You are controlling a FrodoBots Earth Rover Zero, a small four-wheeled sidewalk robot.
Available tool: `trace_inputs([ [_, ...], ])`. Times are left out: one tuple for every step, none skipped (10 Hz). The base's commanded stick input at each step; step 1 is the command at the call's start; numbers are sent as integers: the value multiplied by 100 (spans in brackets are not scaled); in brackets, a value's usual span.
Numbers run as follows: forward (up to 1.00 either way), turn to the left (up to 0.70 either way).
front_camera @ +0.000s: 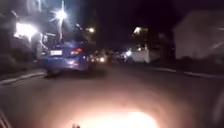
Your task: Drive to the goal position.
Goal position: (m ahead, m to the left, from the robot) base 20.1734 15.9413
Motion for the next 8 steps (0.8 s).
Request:
trace_inputs([
  [100, 0],
  [100, 0],
  [100, 0],
  [100, 0],
  [100, 0],
  [100, 0],
  [100, 0],
  [100, 0],
])
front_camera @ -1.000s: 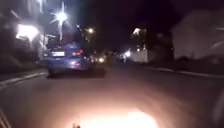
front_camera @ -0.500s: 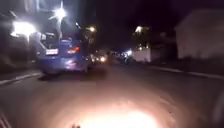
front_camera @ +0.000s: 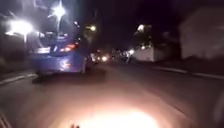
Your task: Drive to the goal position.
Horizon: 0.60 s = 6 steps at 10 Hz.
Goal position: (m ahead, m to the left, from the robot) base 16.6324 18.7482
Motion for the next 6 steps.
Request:
trace_inputs([
  [100, 0],
  [100, 0],
  [100, 0],
  [100, 0],
  [100, 0],
  [100, 0],
])
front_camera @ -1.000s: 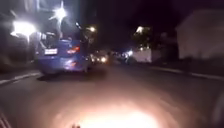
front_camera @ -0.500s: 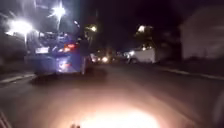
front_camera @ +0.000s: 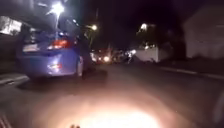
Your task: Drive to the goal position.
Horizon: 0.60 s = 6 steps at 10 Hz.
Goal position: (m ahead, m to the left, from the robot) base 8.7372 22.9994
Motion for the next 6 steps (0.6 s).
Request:
trace_inputs([
  [100, 0],
  [100, 0],
  [100, 0],
  [100, 0],
  [100, 0],
  [100, 0],
])
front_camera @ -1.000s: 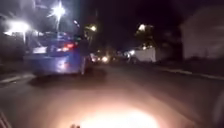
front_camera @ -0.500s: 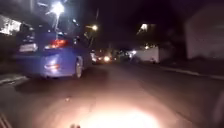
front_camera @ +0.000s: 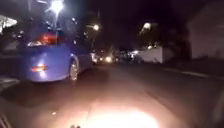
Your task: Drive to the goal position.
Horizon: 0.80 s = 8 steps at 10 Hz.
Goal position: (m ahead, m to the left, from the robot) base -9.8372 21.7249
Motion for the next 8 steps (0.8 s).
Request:
trace_inputs([
  [100, 0],
  [100, 0],
  [100, 0],
  [100, 0],
  [100, 0],
  [100, 0],
  [100, 0],
  [100, 0],
])
